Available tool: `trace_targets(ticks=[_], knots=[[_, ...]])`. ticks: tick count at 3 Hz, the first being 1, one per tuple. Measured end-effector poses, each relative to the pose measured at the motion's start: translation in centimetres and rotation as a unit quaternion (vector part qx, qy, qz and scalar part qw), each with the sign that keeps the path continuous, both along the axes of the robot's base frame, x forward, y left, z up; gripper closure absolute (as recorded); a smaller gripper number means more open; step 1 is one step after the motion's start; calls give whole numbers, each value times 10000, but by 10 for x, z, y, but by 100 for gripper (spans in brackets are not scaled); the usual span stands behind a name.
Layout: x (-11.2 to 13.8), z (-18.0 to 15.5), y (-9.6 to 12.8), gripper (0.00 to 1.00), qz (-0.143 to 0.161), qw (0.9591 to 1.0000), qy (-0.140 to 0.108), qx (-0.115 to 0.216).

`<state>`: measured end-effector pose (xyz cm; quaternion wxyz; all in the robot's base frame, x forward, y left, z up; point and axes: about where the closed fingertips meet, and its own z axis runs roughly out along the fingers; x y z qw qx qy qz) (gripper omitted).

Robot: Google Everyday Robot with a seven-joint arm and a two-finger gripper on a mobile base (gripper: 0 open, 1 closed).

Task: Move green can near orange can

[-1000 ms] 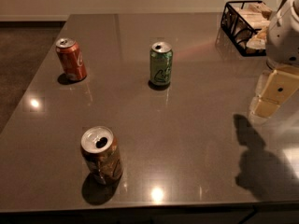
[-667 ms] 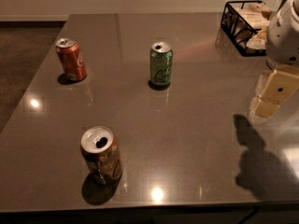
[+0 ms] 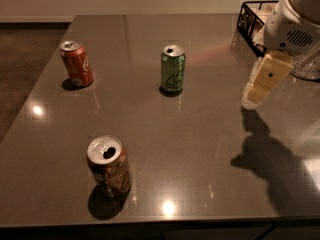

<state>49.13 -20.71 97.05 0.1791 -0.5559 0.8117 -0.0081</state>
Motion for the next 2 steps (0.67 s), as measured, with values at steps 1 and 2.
trace_targets(ticks=[1, 2], knots=[[48, -5, 13, 0, -624, 9968, -130, 484], [86, -7, 40, 0, -971, 9888, -337, 1086]])
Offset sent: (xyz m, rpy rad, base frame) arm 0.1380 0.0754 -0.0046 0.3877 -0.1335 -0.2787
